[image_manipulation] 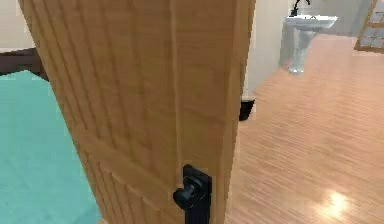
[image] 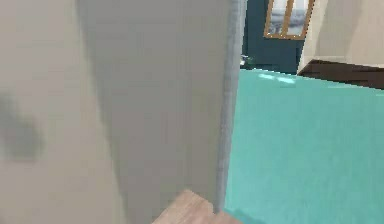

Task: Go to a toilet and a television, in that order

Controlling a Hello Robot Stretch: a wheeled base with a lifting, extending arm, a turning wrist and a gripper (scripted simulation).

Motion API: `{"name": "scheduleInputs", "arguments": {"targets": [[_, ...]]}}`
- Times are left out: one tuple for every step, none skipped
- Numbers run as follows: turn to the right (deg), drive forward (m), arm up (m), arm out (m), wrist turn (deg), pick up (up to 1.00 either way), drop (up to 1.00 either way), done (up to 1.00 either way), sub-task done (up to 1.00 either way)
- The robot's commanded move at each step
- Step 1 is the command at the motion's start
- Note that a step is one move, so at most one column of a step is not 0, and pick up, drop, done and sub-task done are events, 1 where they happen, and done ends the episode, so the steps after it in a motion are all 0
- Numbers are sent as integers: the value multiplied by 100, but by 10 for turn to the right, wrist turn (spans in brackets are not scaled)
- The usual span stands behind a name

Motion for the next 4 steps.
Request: {"name": "scheduleInputs", "arguments": {"targets": [[270,0,0,0,0,0,0,0,0],[0,100,0,0,0,0,0,0,0],[30,0,0,0,0,0,0,0,0],[150,0,0,0,0,0,0,0,0]]}}
